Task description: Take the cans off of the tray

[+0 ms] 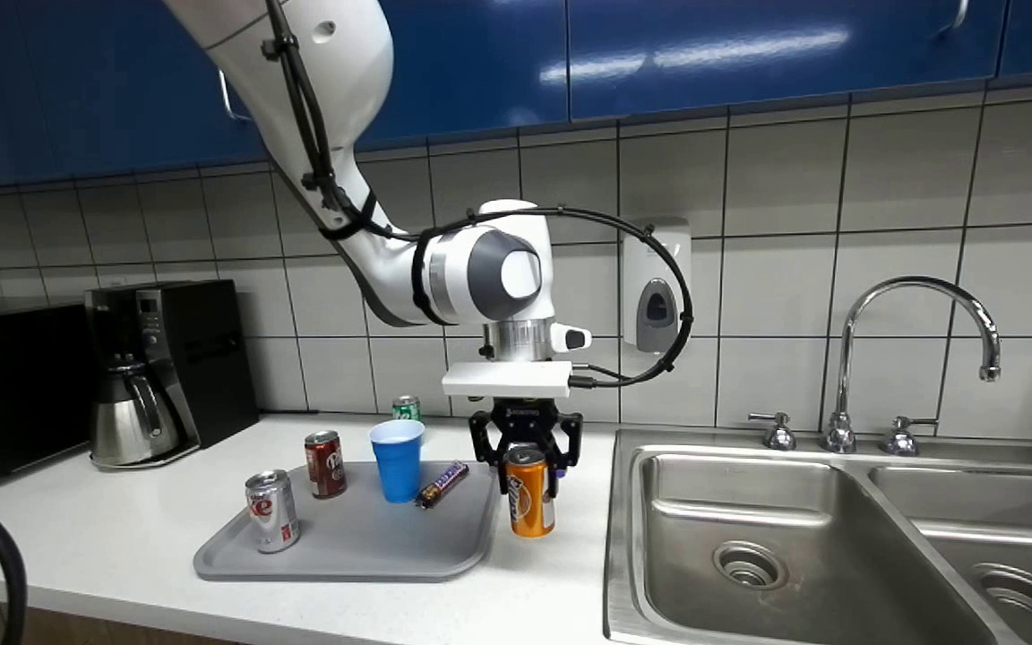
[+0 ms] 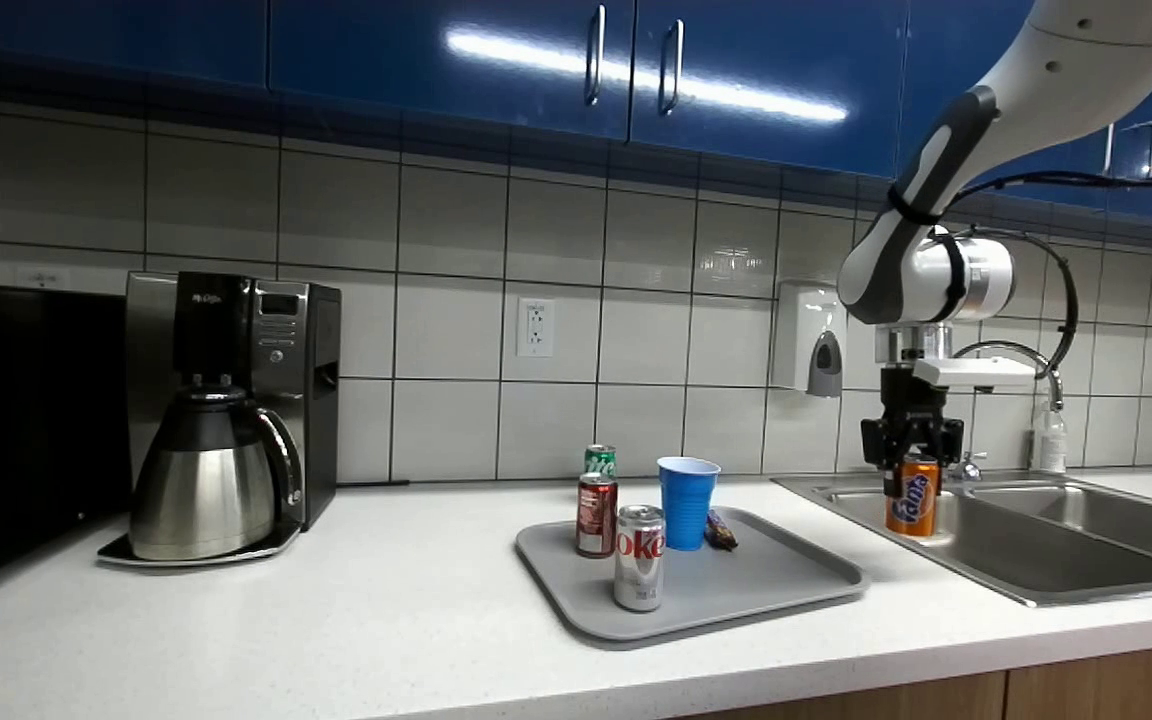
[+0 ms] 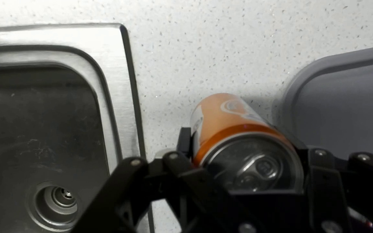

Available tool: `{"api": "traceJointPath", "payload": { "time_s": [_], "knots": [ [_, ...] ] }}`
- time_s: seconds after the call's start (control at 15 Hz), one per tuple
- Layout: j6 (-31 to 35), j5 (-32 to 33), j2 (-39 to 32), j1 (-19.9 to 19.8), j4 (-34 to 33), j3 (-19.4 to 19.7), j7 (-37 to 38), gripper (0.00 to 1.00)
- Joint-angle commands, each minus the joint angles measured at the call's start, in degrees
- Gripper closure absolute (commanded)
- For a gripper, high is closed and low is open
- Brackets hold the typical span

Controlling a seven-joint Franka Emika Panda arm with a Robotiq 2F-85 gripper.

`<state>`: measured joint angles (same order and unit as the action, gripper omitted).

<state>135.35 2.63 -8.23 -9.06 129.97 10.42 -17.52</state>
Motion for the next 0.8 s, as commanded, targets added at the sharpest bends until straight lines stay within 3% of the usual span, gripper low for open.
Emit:
{"api": "traceJointPath", "payload": {
  "time_s": [0.0, 0.73],
  "knots": [
    [1.1, -0.6, -3.0, -1.0, -1.7, -1.0, -1.1, 0.61],
    [2.0, -0.4, -8.0, -1.3, -4.3, -1.8, -0.7, 0.61]
  ]
}}
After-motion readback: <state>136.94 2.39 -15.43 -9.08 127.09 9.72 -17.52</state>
